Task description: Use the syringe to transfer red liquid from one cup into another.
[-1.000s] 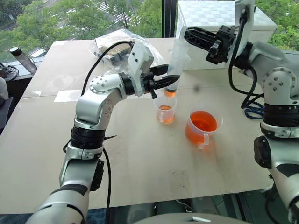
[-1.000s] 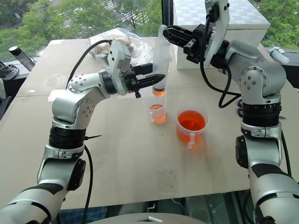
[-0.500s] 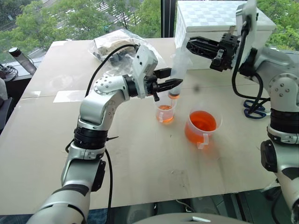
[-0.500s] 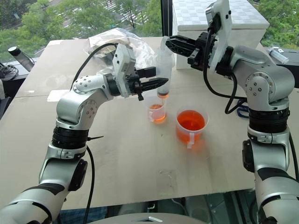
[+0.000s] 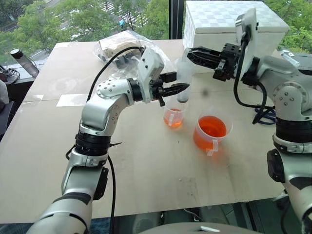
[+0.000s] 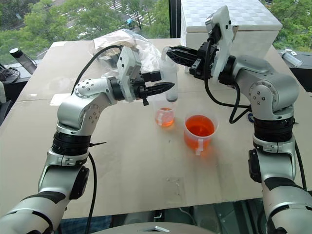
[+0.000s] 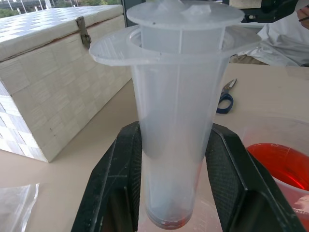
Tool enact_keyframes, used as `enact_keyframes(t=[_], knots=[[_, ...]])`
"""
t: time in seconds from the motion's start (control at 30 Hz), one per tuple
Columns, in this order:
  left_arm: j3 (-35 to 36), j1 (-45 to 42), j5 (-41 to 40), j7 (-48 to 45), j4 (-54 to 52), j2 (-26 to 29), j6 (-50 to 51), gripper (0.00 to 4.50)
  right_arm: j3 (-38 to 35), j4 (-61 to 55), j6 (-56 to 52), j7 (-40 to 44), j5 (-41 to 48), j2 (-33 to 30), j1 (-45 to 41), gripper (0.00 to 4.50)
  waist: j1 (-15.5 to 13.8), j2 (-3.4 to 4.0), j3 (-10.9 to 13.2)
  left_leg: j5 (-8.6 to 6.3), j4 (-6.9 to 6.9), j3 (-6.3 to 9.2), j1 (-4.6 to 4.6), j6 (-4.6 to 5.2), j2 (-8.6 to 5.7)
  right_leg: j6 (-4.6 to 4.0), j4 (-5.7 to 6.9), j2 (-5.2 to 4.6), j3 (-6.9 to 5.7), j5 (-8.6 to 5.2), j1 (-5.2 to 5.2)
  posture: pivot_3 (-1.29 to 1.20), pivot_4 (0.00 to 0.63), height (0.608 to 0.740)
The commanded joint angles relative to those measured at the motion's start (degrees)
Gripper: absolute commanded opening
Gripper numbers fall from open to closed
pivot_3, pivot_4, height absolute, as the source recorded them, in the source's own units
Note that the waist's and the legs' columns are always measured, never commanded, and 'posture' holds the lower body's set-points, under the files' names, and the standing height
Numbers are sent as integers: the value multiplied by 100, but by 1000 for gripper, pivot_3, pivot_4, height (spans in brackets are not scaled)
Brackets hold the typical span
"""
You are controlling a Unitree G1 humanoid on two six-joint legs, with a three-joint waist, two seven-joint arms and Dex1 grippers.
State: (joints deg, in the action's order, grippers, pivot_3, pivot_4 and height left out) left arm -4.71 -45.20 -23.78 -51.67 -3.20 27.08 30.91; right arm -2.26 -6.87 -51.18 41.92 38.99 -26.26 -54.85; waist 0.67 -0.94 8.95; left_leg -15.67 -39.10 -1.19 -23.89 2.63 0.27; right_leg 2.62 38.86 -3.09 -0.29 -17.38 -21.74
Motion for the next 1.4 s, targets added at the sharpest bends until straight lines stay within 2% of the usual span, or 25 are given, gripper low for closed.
enact_keyframes(t=[0.03,0.37,0.83,0.87,0.93,0.97,1.03,1.27,1.4], knots=[[408,-323,-202,150,-420,57,-57,1392,172,-239,-298,75,255,136,30,26,4,0,0,0,0,0,0,0,0,0,0,0,0,0,0,0,150,740],[519,-116,-410,128,-917,343,333,1392,-269,-208,-801,-310,730,447,-123,26,7,1,1,0,1,1,0,0,0,0,1,0,0,0,0,0,150,740],[692,76,-683,219,-1348,686,739,1392,-189,-57,-726,-427,583,368,-28,26,9,1,1,0,2,1,0,0,0,0,0,1,0,0,-1,0,150,740],[694,82,-696,229,-1360,700,747,1392,-198,-36,-739,-373,619,341,-41,640,8,1,1,0,1,2,0,0,0,0,0,1,0,0,-1,0,150,740],[696,91,-710,249,-1376,725,754,1392,-252,-12,-691,-290,650,289,-63,1417,8,1,1,0,1,2,0,0,0,0,0,1,-1,0,-1,0,150,740],[701,95,-715,258,-1380,733,758,1392,-309,-10,-655,-228,676,236,-70,1984,8,1,1,0,2,1,0,0,0,0,0,1,0,0,-1,0,150,740],[719,94,-727,268,-1382,753,766,1392,-467,18,-623,-64,763,47,-72,2840,-2,1,2,0,2,1,0,0,-1,0,-1,1,-1,0,-1,0,150,740],[812,68,-905,338,-1460,820,906,1392,-1029,284,-713,392,1182,-640,16,2840,1,0,2,0,2,1,0,0,-1,0,-3,-1,0,0,1,0,150,740],[1088,37,-1138,444,-1576,1083,1293,1392,-1356,441,-648,392,1138,-1058,277,2840,1,-1,3,0,2,1,0,1,-1,0,-4,-1,1,0,1,0,150,740]])
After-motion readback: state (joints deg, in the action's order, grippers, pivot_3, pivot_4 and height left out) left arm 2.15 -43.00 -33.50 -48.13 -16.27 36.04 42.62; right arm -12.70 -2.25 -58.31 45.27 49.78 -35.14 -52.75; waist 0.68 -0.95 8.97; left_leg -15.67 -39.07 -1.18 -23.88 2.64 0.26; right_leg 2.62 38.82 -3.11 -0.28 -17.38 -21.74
